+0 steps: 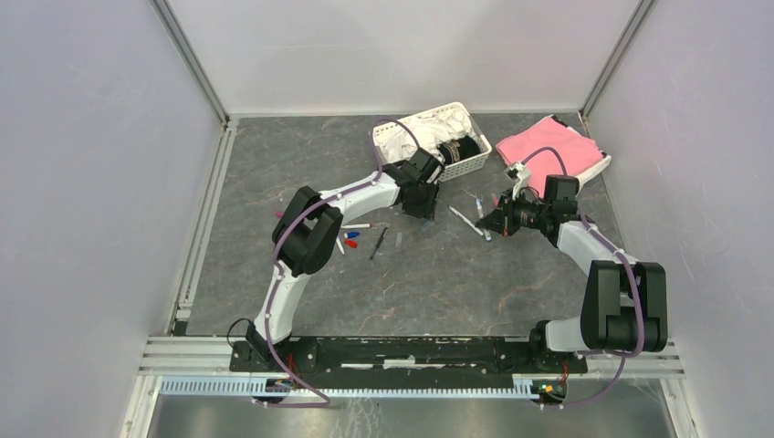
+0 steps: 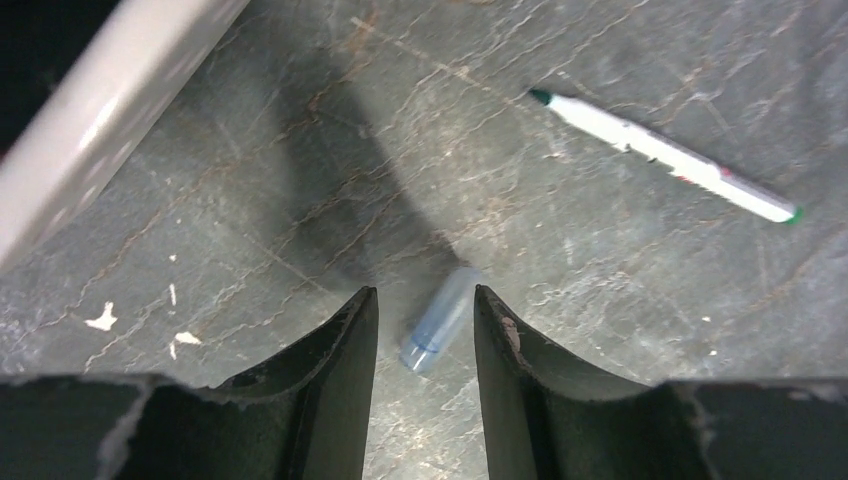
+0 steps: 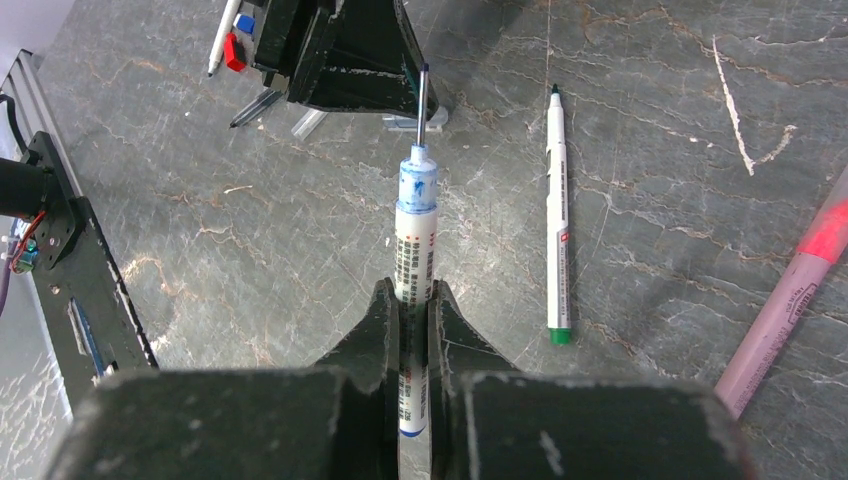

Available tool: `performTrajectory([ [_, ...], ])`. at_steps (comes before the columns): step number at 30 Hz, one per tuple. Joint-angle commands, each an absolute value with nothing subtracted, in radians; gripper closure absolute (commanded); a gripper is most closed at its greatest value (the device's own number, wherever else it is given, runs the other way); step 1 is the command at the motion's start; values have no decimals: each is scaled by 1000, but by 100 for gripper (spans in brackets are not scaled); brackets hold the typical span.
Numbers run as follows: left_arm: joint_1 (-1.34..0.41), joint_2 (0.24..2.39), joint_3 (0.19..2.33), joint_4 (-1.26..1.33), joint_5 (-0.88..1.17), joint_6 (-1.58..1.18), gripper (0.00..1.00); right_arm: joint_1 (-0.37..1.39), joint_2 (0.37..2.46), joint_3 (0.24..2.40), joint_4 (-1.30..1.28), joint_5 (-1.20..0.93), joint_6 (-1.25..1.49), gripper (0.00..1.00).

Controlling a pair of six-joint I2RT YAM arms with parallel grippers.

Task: Insert the pens into the pen caps
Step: Pick up the pen cap from the center of the board.

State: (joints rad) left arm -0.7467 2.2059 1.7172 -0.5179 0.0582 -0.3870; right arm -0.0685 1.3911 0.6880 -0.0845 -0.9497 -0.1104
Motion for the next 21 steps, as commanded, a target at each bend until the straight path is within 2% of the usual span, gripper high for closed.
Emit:
performTrajectory([
  [1, -761, 2202, 1750, -569, -27, -334, 54, -73, 1395, 727, -69, -971, -126, 100],
  [16, -762, 2214, 1733, -623, 60, -218, 61, -75, 1378, 716, -62, -974, -121, 100],
  [21, -762, 2152, 1637, -564, 118, -198, 55, -74, 1373, 713, -58, -976, -118, 100],
])
